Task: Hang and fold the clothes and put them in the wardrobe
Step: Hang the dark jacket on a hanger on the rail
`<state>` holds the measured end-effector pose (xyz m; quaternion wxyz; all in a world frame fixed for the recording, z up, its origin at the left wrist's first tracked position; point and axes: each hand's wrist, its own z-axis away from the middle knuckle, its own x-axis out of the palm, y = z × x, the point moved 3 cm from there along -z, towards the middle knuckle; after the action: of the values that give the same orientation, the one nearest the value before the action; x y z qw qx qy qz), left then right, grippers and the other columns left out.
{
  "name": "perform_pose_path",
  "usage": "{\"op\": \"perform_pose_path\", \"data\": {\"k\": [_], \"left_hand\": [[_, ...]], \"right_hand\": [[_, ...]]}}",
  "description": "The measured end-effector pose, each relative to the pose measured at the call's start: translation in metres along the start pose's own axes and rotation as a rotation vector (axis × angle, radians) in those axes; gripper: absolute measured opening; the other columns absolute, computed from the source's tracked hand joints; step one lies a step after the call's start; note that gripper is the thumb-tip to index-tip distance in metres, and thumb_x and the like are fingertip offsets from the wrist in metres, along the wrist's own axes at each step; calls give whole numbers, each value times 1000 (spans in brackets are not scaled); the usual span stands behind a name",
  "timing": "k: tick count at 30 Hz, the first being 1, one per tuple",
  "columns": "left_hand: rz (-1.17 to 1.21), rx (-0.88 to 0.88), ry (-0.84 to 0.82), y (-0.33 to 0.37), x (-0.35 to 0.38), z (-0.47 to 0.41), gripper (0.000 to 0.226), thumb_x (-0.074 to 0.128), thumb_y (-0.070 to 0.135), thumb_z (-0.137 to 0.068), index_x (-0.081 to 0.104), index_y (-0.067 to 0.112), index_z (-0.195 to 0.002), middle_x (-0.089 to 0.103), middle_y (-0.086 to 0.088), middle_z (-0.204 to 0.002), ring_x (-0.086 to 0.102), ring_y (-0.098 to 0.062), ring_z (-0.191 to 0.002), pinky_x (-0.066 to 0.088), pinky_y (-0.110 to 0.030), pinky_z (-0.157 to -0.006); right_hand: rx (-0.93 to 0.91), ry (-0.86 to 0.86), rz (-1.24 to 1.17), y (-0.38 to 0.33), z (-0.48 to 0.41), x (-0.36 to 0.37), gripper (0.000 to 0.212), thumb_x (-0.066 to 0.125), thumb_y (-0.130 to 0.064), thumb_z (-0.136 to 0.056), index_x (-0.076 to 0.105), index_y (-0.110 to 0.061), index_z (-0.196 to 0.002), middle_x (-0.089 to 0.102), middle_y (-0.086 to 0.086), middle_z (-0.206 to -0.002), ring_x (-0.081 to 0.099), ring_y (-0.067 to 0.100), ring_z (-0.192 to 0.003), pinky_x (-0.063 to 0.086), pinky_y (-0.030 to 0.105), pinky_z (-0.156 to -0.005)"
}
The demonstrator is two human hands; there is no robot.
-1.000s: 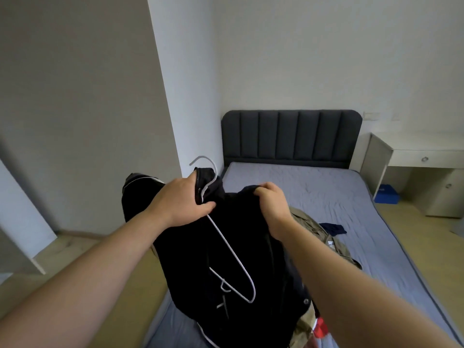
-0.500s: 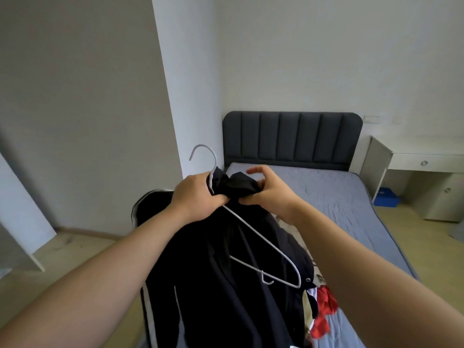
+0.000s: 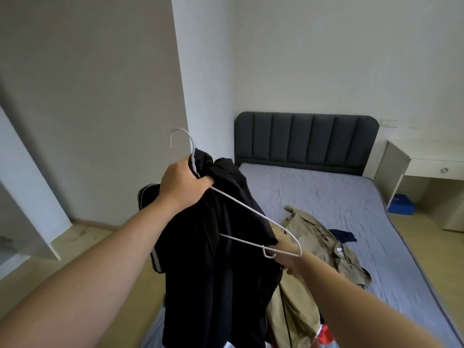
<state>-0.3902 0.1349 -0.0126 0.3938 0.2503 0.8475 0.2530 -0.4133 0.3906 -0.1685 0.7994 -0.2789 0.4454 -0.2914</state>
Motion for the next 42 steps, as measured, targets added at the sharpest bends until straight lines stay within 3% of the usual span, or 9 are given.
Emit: {"op": "perform_pose_path", "data": {"k": [5, 10, 19, 24, 27, 29, 34, 38, 42], "left_hand": [[-239, -69, -31, -45, -35, -1, 38, 74, 59, -65, 57, 33, -87, 63, 15, -75, 64, -16, -76, 50, -32, -67], [-513, -194, -28, -79, -60, 10, 63, 68, 80, -62, 45, 30, -92, 55, 15, -79, 58, -20, -73, 44, -32, -59], [-423, -334, -10, -93, -83, 40, 66, 80, 72, -57, 47, 27, -93, 57, 11, -77, 57, -9, -68, 35, -27, -50], [-241, -391, 78, -96, -110, 53, 47, 49, 62, -53, 57, 27, -83, 64, 12, -71, 61, -6, -69, 37, -22, -55], [-90, -433, 220, -110, -133, 62, 40, 81, 47, -61, 66, 26, -92, 70, 18, -82, 64, 2, -78, 45, -14, -67], [-76, -428, 288, -120, -146, 69, 44, 91, 41, -66, 67, 28, -100, 70, 20, -92, 66, 0, -88, 46, -14, -76], [-40, -455, 372, -147, -176, 80, 58, 83, 64, -52, 68, 32, -99, 72, 19, -89, 68, 1, -87, 55, -27, -82], [-70, -440, 358, -174, -196, 78, 63, 78, 69, -51, 66, 33, -101, 73, 16, -93, 69, -2, -90, 57, -33, -87], [-135, -439, 308, -204, -219, 70, 67, 76, 72, -51, 64, 33, -103, 71, 15, -91, 67, -1, -85, 57, -29, -80]], "right_hand": [[-25, 245, -309, -32, -13, -22, 32, 51, -28, -95, 67, -1, -100, 65, 10, -86, 62, 25, -77, 47, 34, -66], [-379, 491, 299, -121, 5, -35, 42, 43, -56, -86, 56, -21, -69, 63, -2, -66, 61, 21, -59, 39, 27, -50], [-780, 211, 11, -223, 57, 27, 18, 52, -29, -92, 57, -19, -78, 62, -5, -71, 57, 15, -67, 40, 28, -55], [-1098, -113, 15, -223, 89, 99, 6, 58, -34, -85, 53, -31, -85, 60, -11, -76, 57, 8, -71, 48, 29, -67], [-902, -395, -10, -210, 73, 128, 35, 55, -57, -90, 65, -23, -86, 65, -13, -83, 61, 5, -80, 51, 36, -84], [-632, -515, -265, -204, 55, 141, 59, 45, -69, -94, 66, -15, -86, 70, -1, -93, 68, 17, -89, 55, 41, -89], [-317, -426, -810, -216, 20, 159, 70, 56, -78, -82, 64, -18, -116, 71, 11, -113, 75, 32, -95, 62, 47, -79], [-289, -548, -443, -255, 16, 181, 66, 71, -81, -66, 77, -27, -104, 78, 1, -101, 75, 28, -96, 59, 47, -90], [-306, -687, -106, -307, 19, 203, 50, 83, -49, -76, 75, -11, -108, 77, 11, -101, 75, 30, -93, 58, 45, -92]]}}
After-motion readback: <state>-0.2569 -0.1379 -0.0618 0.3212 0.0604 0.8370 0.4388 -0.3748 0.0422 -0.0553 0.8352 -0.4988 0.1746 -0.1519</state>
